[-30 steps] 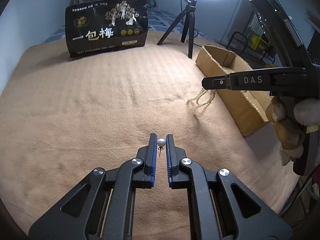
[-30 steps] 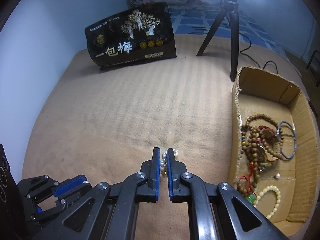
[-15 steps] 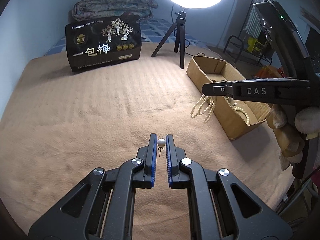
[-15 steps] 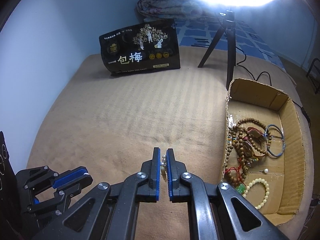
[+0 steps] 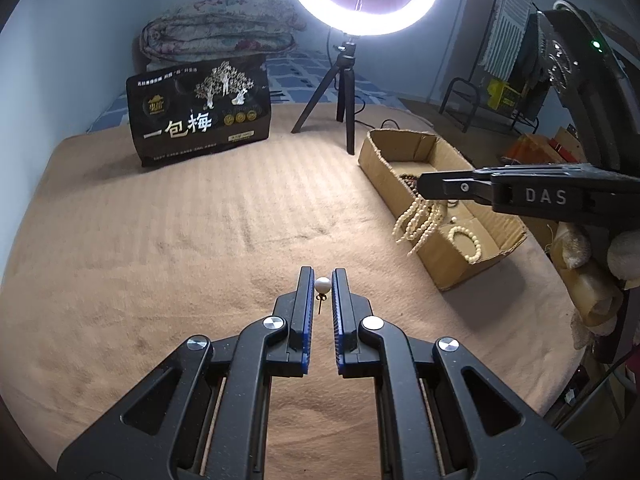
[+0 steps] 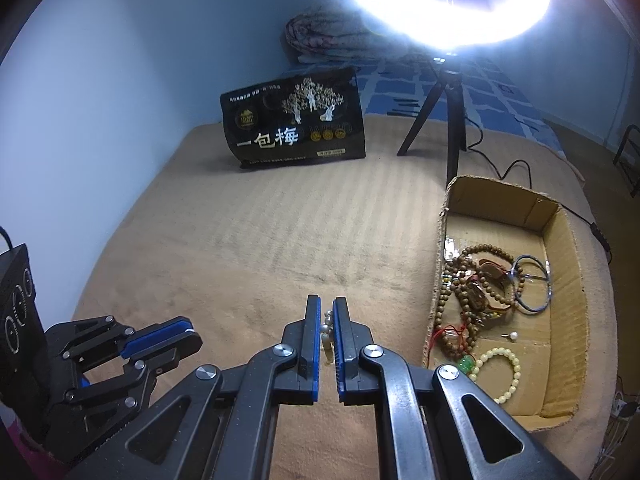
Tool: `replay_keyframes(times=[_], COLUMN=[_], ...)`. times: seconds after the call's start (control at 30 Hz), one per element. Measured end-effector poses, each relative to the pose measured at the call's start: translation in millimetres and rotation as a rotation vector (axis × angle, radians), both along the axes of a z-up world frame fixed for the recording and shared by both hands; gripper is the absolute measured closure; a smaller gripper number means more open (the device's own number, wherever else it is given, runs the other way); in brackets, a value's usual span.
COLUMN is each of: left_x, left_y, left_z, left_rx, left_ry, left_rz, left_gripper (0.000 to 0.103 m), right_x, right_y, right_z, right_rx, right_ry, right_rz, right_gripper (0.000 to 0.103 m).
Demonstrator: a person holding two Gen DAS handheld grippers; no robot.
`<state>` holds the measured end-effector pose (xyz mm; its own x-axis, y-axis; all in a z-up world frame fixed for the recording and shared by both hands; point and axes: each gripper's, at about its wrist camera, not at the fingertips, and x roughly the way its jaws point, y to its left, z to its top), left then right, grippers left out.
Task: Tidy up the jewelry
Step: 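Carry the earring with the left tool to the box while the right tool drops the necklace there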
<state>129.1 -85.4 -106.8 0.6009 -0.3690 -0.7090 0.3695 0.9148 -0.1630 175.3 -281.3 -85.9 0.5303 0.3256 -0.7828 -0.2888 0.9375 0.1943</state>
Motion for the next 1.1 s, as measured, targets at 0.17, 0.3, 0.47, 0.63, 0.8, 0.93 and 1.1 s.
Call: replay_keyframes(times=[0.17,0.3,0.47,0.63,0.8,0.93,1.1], left_x=[-2,-3,-3,0,8,20,36], left_y=[-8,-15,-28,-41,-56,-72,-95], left_z=[9,14,22,28,32,30,28], left_rx=[-0.002,-0.004,-0.01,-0.024,-0.034,-0.038,-0.045], left_ry=[-0.015,-0.026,-0.04,-0.048,-0.052,-0.045,-0.034], left_rz=[-0.015,-0.027,-0.046,-0.063,-0.082,-0.102,-0.123], left_gripper=[0.096,0.096,0.096,0.096,0.096,0.096,0.096], right_x=[-13,-23,-32,-36,-37,-35,-33], right_y=[-12,-24,-45,-72,-102,-122,-142], right_z=[13,24,36,42,44,41,35], right_rx=[0.014,0.019,0.015,0.018,0.014,0.003,-0.016], right_ry=[-0.024,-0.047,-0.076,-0.093,-0.1,-0.1,-0.093], right_rz=[-0.003,-0.008,-0.026,-0.069,-0.12,-0.153,-0.178], right_gripper=[0.1,0.1,0.1,0.1,0.1,0.1,0.102])
